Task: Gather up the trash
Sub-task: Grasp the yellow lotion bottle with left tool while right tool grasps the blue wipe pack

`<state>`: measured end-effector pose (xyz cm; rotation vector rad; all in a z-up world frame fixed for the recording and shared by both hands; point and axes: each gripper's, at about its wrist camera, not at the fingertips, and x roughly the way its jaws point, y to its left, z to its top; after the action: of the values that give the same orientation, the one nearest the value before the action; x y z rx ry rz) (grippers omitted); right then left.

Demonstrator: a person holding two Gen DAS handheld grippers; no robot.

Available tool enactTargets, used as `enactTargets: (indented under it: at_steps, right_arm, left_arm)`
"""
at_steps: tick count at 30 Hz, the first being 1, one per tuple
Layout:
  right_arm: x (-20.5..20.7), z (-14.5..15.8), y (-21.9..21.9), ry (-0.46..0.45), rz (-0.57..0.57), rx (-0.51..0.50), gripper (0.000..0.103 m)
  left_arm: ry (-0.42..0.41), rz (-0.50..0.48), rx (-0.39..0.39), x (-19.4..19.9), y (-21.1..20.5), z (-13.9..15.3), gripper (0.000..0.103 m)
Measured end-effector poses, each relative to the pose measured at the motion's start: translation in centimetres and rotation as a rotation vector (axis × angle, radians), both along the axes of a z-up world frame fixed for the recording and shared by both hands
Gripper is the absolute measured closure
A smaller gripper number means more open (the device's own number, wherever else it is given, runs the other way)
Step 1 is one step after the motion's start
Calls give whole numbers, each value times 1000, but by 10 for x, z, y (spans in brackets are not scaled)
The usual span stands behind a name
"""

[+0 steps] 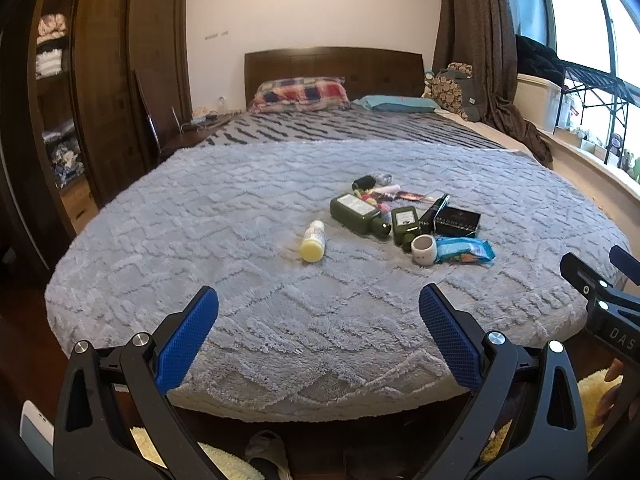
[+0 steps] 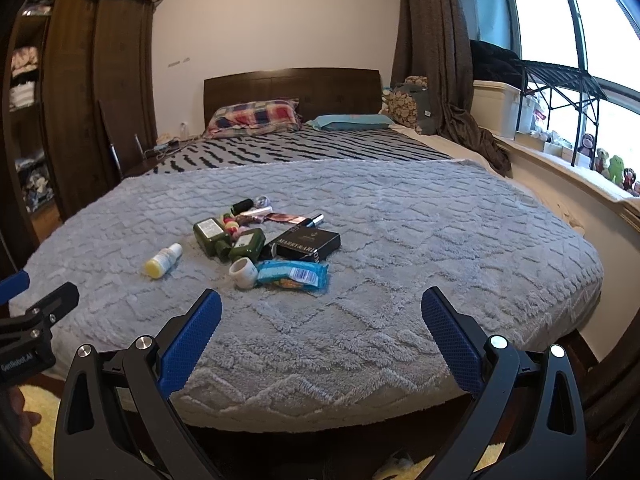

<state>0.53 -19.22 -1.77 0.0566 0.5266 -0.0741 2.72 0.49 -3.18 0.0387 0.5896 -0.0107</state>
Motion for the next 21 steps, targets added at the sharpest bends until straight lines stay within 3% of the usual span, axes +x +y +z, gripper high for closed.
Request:
enactTargets:
  at_steps: [4,9,16,21]
  right_arm:
    - [18,-17,-4,61,35,59,3]
    - [43,-39,2,143,65,23,3]
    - [79,-57,-9,179,43,44,3]
    - [112,-70,-12,201,50,3,3]
  left_arm:
    - [44,-1,-31,19,8,-16,8]
    - [82,-1,2,43,11,-32,8]
    - [139,-19,-39,84,19,-56,8]
    - [192,-8,-34,115,23,-71,8]
